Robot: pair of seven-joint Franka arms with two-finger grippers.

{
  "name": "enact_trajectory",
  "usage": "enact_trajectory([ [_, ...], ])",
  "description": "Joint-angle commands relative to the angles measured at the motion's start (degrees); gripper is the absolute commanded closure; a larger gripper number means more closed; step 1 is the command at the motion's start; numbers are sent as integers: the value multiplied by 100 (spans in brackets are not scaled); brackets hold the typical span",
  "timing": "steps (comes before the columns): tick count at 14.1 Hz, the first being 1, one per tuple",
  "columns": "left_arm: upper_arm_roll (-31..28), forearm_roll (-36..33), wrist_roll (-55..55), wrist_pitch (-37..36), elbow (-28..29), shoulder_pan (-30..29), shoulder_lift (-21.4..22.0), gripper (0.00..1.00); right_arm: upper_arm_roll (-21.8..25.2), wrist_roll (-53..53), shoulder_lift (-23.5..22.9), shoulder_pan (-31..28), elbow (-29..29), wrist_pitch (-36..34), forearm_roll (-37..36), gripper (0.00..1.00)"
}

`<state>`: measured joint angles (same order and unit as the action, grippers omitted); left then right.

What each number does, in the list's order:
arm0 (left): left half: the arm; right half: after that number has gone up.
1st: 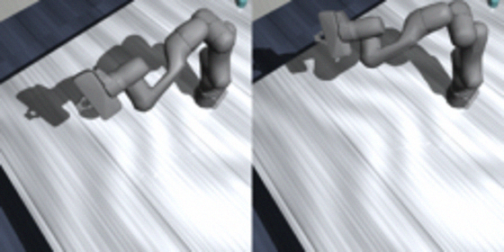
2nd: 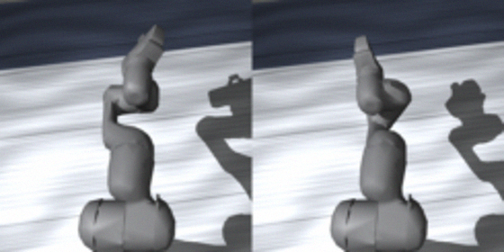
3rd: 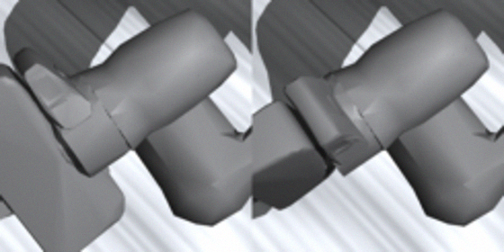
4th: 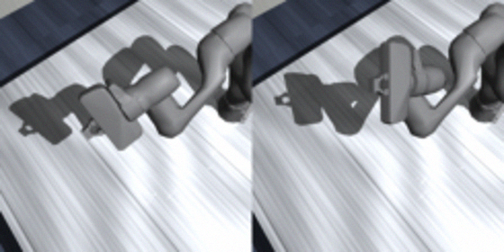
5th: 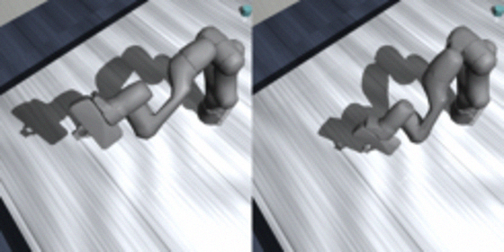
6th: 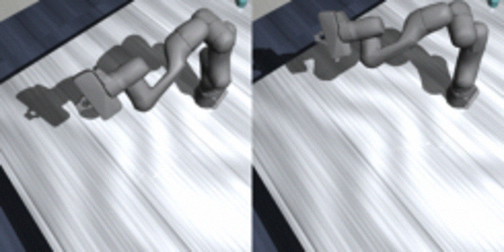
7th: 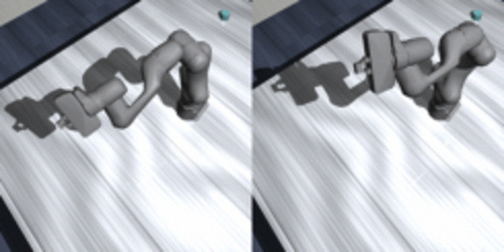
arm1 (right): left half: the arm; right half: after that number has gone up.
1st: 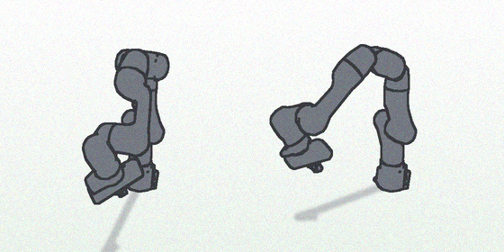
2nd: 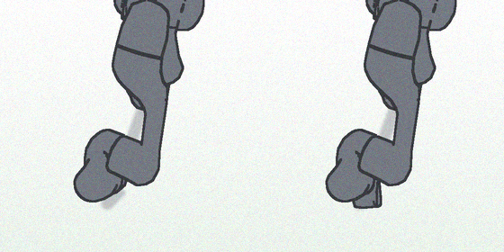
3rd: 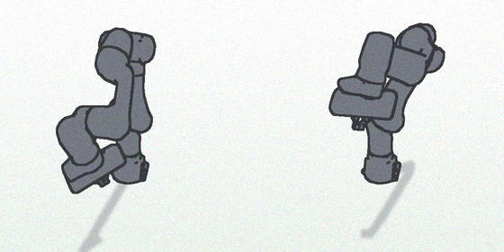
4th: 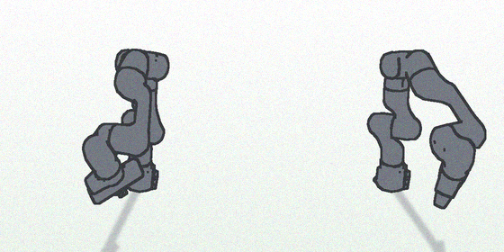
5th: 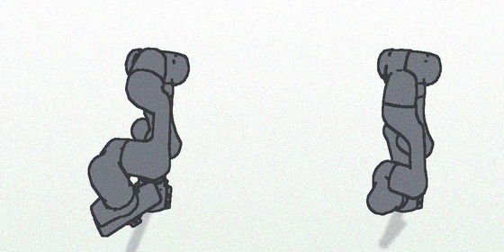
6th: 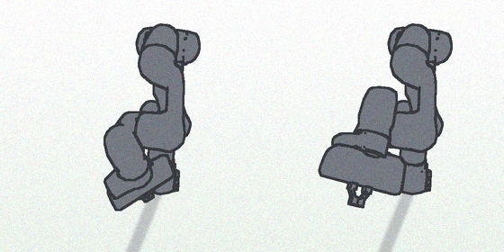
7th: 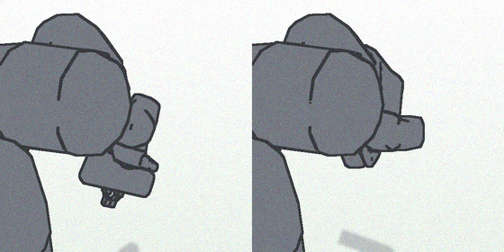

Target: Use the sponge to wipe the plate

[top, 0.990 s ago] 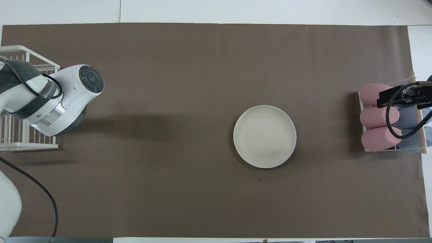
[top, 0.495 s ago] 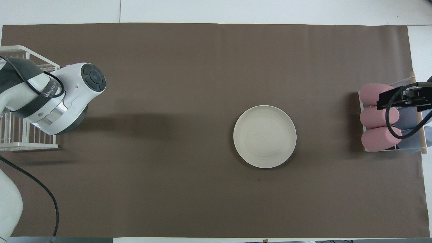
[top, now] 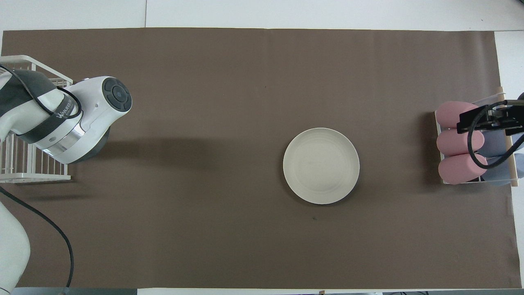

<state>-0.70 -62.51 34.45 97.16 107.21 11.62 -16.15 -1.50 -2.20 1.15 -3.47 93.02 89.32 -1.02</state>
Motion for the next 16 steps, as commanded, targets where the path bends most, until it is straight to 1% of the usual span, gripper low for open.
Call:
enact_trajectory([
  [1, -35, 46, 70, -12, -34, 42, -28, 0, -43, -96, 70, -66, 32, -108, 102, 0],
  [7, -35, 72, 62, -12, -34, 42, -19, 0, -43, -96, 61, -49, 14, -91, 102, 0],
  [11, -26, 361, 0, -4, -121, 7, 59, 0, -52, -88, 70, -22, 6, -99, 102, 0],
  [13, -35, 773, -227, -4, -253, -11, 252, 0, -52, -88, 70, -14, 6, -99, 102, 0],
  [16, -61, 1791, -763, -109, -621, -37, 577, 0, -70, -96, 70, -14, 6, -99, 102, 0],
])
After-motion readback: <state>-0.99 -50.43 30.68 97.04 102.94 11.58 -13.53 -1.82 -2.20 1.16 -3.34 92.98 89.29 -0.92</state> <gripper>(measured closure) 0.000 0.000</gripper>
